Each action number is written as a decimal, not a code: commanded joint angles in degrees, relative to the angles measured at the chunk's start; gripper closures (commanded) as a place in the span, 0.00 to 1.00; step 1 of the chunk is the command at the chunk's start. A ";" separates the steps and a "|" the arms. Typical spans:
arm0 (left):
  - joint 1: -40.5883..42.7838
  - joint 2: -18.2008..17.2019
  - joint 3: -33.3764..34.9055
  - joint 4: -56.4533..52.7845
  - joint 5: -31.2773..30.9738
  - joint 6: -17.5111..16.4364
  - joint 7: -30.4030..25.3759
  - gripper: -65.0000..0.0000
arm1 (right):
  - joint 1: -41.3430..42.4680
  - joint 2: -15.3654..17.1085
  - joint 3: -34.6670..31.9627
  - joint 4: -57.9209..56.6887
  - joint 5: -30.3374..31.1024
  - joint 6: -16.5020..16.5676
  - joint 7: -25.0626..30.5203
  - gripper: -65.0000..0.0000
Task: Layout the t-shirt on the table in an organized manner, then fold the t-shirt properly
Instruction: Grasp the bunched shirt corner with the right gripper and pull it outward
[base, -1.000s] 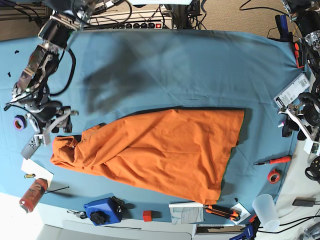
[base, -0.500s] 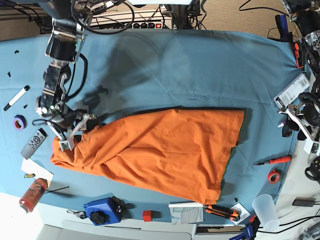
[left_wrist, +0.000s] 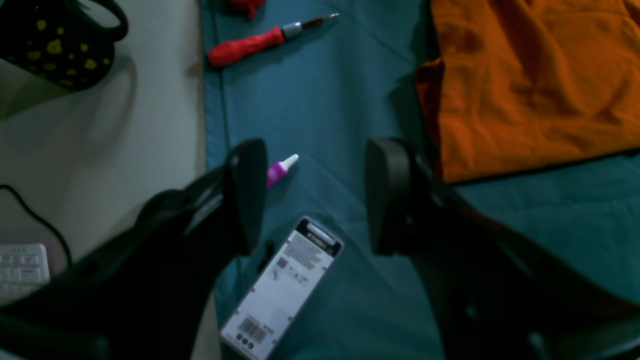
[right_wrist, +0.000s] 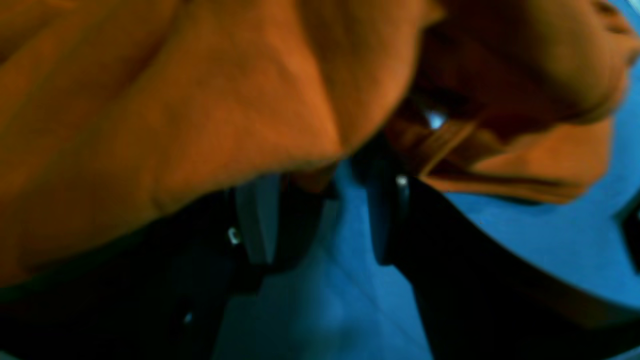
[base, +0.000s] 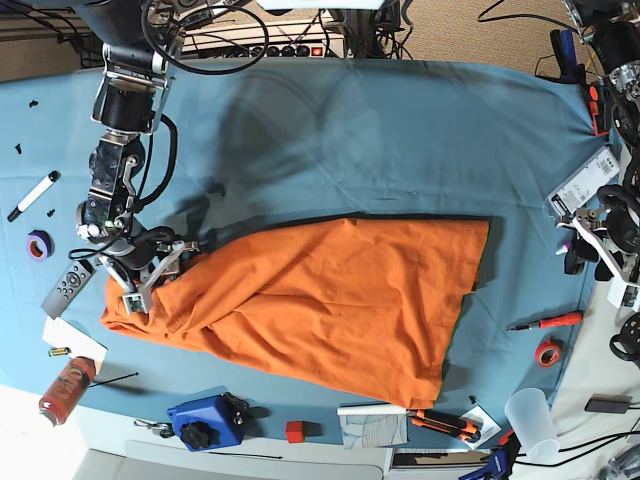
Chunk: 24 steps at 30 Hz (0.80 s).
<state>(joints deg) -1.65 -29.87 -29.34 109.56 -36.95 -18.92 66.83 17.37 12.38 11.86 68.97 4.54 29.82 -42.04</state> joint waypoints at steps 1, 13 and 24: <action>-0.87 -1.11 -0.42 0.81 -0.39 0.15 -1.29 0.55 | 1.99 0.76 0.09 0.04 0.55 -0.04 1.77 0.57; -0.90 -1.11 -0.42 0.83 -0.39 0.17 -2.21 0.55 | 4.28 0.70 0.26 -0.77 2.56 0.79 -6.88 1.00; -0.87 -1.09 -0.42 0.83 -0.42 0.17 -2.05 0.55 | -6.51 3.87 1.57 32.09 5.09 -0.87 -24.44 1.00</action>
<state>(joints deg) -1.63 -29.85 -29.34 109.56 -36.99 -18.92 65.93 9.58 15.35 13.13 100.18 9.19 29.12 -68.07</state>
